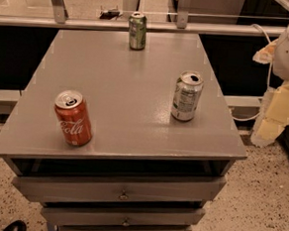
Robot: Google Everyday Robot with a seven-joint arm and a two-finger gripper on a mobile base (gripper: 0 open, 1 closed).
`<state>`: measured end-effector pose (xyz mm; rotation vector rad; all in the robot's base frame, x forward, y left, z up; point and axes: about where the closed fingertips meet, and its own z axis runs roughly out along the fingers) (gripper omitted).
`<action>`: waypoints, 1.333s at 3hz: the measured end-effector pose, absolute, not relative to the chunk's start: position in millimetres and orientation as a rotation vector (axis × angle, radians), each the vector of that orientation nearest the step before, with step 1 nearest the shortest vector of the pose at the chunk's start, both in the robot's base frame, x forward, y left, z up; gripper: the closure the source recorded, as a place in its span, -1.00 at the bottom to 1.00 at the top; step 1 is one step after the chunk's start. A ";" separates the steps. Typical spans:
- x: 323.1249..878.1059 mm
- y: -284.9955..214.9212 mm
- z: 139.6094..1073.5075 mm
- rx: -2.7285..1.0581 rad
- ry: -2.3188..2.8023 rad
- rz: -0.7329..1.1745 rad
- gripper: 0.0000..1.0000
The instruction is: Knock 7up can over
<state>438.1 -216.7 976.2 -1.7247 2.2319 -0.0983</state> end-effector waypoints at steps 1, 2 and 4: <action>438.1 -216.6 976.2 -1.725 2.232 -0.099 -1.00; 441.8 -218.4 970.2 -1.683 2.208 -0.039 -1.00; 500.0 -223.6 921.0 -1.407 2.031 0.315 -1.00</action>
Offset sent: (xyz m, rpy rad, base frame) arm 0.0170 -0.0106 -0.0290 0.2834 -0.0253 -0.0193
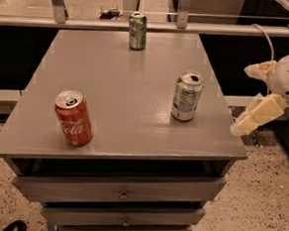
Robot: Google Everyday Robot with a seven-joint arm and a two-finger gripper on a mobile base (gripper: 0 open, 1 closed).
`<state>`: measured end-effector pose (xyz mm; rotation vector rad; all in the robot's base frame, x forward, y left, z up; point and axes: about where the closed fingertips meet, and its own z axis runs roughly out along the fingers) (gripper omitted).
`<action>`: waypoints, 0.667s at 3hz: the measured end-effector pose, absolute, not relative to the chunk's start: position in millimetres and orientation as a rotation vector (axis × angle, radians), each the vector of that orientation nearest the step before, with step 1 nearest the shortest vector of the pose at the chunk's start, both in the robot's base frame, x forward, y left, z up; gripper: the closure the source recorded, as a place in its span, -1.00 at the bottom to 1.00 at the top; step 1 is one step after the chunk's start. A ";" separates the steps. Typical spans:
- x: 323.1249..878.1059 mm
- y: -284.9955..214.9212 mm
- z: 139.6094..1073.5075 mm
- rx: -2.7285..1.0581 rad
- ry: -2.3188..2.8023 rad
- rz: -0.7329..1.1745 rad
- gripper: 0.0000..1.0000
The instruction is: Knock 7up can over
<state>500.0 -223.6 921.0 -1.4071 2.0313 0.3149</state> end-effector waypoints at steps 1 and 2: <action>514.2 -203.5 913.2 -1.329 1.937 0.435 -1.00; 522.4 -161.6 898.7 -1.228 1.791 0.592 -1.00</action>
Offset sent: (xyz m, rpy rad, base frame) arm 0.0286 0.0872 -0.0329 0.5102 -0.1016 0.0512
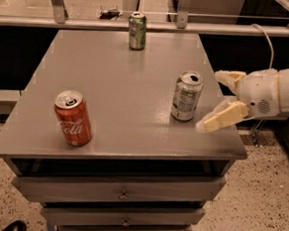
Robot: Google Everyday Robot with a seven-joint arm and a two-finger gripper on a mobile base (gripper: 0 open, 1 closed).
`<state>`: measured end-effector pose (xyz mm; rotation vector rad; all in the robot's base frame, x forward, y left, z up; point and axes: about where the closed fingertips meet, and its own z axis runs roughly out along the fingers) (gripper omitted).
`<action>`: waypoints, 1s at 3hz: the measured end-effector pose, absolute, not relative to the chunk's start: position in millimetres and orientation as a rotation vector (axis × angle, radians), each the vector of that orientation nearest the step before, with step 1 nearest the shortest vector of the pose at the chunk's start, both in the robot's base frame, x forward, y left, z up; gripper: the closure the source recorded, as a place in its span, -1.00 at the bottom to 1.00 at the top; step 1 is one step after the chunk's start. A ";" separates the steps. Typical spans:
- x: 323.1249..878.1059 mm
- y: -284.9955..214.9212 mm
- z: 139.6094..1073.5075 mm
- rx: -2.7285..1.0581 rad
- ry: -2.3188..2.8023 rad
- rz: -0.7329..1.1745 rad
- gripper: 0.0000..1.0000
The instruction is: Knock 7up can over
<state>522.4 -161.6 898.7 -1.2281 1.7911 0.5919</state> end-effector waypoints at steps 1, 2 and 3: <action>525.7 -132.2 894.4 -1.183 1.699 0.669 -1.00; 526.5 -107.7 889.8 -1.142 1.627 0.725 -1.00; 528.8 -88.3 887.2 -1.112 1.578 0.745 -0.77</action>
Offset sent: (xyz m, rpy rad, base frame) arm 0.0051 0.0817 -0.0152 0.3048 -0.0929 0.0511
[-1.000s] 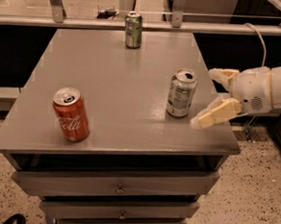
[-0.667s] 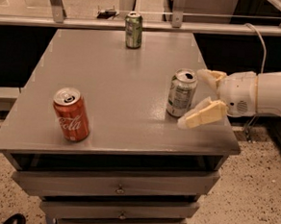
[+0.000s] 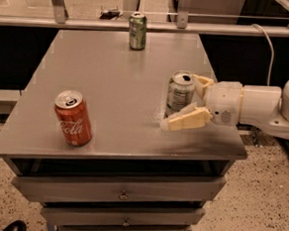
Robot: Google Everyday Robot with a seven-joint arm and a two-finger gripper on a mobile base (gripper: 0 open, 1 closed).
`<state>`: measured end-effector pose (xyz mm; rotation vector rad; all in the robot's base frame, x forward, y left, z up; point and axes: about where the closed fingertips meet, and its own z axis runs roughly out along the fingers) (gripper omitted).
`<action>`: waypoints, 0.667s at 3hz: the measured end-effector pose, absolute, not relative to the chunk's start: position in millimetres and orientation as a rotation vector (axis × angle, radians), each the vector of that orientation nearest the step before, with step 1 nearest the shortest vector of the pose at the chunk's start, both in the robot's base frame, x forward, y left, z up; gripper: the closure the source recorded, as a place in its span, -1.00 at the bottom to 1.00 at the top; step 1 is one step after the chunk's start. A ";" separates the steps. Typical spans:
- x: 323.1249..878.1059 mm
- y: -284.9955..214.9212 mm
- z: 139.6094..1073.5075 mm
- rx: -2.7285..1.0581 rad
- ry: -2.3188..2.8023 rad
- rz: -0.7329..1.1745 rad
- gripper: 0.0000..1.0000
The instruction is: Knock 7up can over
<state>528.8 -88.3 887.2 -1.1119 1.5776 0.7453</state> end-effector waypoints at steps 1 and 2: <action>532.9 -83.2 885.4 -1.099 1.564 0.728 -0.31; 536.8 -88.5 887.5 -1.109 1.567 0.688 0.16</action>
Offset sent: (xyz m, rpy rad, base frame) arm 0.0138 -0.0147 0.0016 -0.0534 -0.0606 -0.0572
